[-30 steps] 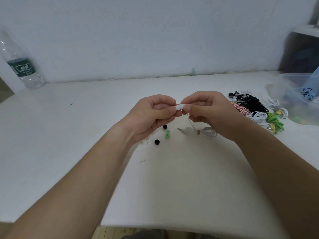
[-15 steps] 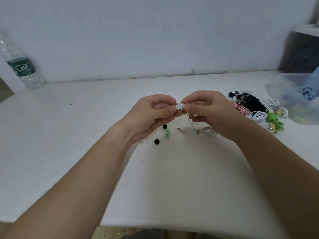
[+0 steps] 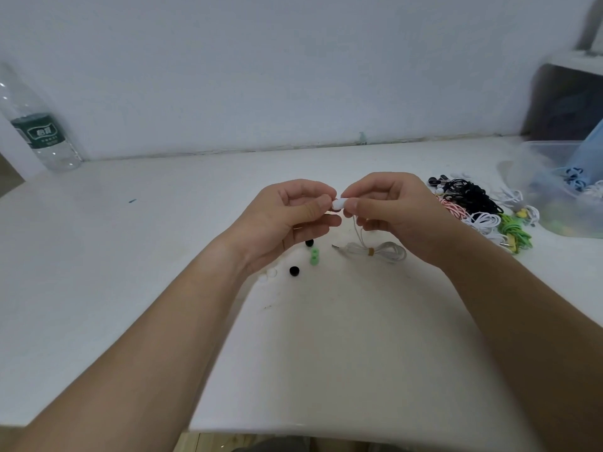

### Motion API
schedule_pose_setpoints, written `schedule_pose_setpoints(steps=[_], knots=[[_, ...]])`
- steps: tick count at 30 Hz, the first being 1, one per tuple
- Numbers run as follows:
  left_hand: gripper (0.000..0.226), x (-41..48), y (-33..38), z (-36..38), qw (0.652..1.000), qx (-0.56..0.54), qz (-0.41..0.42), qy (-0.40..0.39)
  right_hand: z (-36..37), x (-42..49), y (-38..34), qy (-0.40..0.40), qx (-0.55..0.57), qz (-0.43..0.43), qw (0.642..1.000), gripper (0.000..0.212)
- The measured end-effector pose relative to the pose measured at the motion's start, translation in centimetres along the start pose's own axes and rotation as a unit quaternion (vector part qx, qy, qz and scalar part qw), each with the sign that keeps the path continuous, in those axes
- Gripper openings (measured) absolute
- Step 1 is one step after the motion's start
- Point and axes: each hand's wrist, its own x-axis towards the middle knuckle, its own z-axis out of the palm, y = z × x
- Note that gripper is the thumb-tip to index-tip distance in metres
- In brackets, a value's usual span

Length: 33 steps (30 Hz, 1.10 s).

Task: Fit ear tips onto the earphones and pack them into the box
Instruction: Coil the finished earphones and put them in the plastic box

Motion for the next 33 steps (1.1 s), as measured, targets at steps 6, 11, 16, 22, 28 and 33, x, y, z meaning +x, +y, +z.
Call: schedule_pose_setpoints(steps=[6,11,16,22,28,33], knots=[[0.017,0.1,-0.4,0.7,0.992,0.113,0.034,0.035,-0.4,-0.1,-0.3,0.002,-0.084,-0.017,0.996,0.007],[0.02,0.0,-0.3,0.9,0.972,0.214,0.086,0.05,-1.1,-0.9,-0.4,-0.059,-0.313,0.054,0.946,0.038],[0.014,0.0,-0.5,1.6,0.96,0.251,0.108,0.06,-0.8,-1.1,0.2,-0.086,-0.46,0.07,0.881,0.049],[0.011,0.7,-1.1,1.6,0.944,0.296,0.112,0.097,-1.8,-0.9,0.6,0.003,-0.393,0.058,0.918,0.004],[0.012,2.0,-0.1,3.4,0.928,0.334,0.115,0.122,-2.9,-1.2,-1.4,0.073,-0.11,0.054,0.99,0.008],[0.01,3.9,1.9,7.6,0.934,0.316,0.116,0.12,-4.9,-2.3,-3.6,0.145,0.015,0.033,0.989,0.004]])
